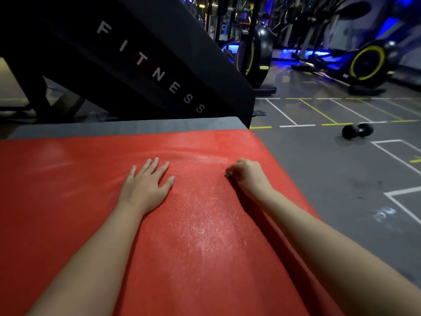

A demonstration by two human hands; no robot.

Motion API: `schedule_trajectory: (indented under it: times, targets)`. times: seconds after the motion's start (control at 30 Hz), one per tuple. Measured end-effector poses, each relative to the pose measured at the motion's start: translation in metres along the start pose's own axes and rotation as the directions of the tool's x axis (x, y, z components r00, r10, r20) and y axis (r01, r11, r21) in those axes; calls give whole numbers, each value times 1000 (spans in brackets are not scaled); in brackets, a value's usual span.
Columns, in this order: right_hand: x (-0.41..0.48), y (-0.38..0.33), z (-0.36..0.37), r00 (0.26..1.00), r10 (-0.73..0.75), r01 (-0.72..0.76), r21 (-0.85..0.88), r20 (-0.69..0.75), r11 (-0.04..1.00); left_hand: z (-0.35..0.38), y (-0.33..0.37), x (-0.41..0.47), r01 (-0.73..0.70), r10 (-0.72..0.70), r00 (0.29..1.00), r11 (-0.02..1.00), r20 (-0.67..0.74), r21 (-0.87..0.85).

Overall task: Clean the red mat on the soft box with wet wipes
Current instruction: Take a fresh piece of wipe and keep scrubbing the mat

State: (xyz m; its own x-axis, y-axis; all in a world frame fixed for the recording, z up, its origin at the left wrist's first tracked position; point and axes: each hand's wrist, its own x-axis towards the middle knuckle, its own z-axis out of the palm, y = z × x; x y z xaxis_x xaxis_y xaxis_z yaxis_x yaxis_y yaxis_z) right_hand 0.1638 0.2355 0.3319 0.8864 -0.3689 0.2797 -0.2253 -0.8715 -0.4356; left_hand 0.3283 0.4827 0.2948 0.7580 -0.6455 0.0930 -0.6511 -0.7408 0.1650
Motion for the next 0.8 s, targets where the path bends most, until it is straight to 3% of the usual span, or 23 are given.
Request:
schedule_trajectory:
  times: [0.13,0.23,0.37,0.47,0.6,0.73,0.8]
  targets:
    - [-15,-9,0,996,87,-87,-3,-8,996,-5,3,-10,5,2,993,998,-117,66]
    - [-55,-20,-17,986,124,-117,-66,115,991,-14,10,-32,-6,27,985,992,-170,123]
    - [-114,-37,-46,949,93,-51,-145,300,988,-30,27,-78,-28,38,991,997,-131,77]
    - [-126,-49,-49,959,155,-116,-171,236,978,-38,29,-121,-86,95,994,986,-57,146]
    - [-135,-62,-39,957,242,-220,-146,162,965,-53,36,-184,-222,193,974,899,115,377]
    - [-181,-93,-56,935,287,-269,-112,210,957,-70,45,-231,-105,31,934,976,357,190]
    - [-198,-94,-64,912,314,-290,-125,265,949,-64,48,-249,-61,1,917,989,399,138]
